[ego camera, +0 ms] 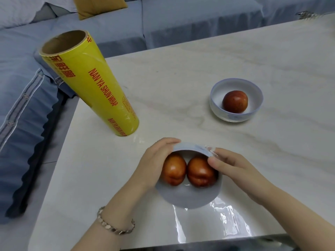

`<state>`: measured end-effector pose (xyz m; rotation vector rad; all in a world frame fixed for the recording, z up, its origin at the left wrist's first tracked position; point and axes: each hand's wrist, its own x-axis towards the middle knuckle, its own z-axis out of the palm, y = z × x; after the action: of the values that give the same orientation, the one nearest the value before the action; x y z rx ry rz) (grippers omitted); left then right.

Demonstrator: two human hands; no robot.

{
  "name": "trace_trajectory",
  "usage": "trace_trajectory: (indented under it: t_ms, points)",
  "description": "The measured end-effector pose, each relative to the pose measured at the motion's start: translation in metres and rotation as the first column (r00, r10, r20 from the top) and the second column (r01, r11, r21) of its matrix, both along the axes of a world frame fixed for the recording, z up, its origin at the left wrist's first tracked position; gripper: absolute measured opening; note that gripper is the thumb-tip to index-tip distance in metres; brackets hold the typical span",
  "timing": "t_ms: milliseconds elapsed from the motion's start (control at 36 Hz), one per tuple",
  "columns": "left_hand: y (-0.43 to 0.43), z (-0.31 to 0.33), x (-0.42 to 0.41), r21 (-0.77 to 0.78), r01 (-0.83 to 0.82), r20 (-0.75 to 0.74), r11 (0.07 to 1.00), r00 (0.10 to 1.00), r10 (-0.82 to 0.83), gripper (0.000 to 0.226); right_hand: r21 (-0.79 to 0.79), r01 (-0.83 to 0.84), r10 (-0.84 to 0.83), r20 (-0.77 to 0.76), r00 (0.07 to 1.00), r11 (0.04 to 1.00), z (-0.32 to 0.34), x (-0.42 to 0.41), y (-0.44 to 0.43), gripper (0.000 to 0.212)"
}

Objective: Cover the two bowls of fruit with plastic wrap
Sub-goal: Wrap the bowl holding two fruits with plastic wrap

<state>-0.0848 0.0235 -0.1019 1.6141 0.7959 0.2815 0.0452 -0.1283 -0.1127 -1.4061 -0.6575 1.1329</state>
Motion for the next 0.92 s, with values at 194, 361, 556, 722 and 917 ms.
trace_trajectory:
  t_ms: [194, 361, 556, 722, 917]
  points:
    - [0.001, 0.002, 0.0, 0.039, 0.023, 0.026, 0.999, 0.999, -0.024, 0.024, -0.113, -0.005, 0.004, -0.004, 1.0, 0.994, 0.017, 0.004, 0.02, 0.046]
    - [-0.003, 0.002, -0.009, 0.089, 0.045, 0.027, 0.995, 0.999, -0.047, 0.045, -0.314, 0.013, 0.021, 0.107, 0.994, 0.949, 0.023, 0.014, 0.036, 0.03]
    - [-0.006, 0.005, -0.014, 0.121, 0.082, -0.001, 0.989, 0.997, -0.083, 0.049, -0.251, 0.023, 0.018, 0.16, 0.987, 0.968, 0.034, 0.022, 0.044, 0.023]
    - [-0.008, 0.005, -0.01, 0.126, 0.108, -0.003, 0.986, 0.994, -0.108, 0.042, -0.25, 0.095, -0.044, 0.2, 0.979, 0.964, 0.032, 0.025, 0.048, 0.023]
    - [-0.002, 0.003, -0.009, 0.128, 0.091, -0.031, 0.988, 0.996, -0.088, 0.042, -0.471, -0.224, 0.15, -0.189, 0.97, 0.853, 0.038, 0.044, 0.051, 0.025]
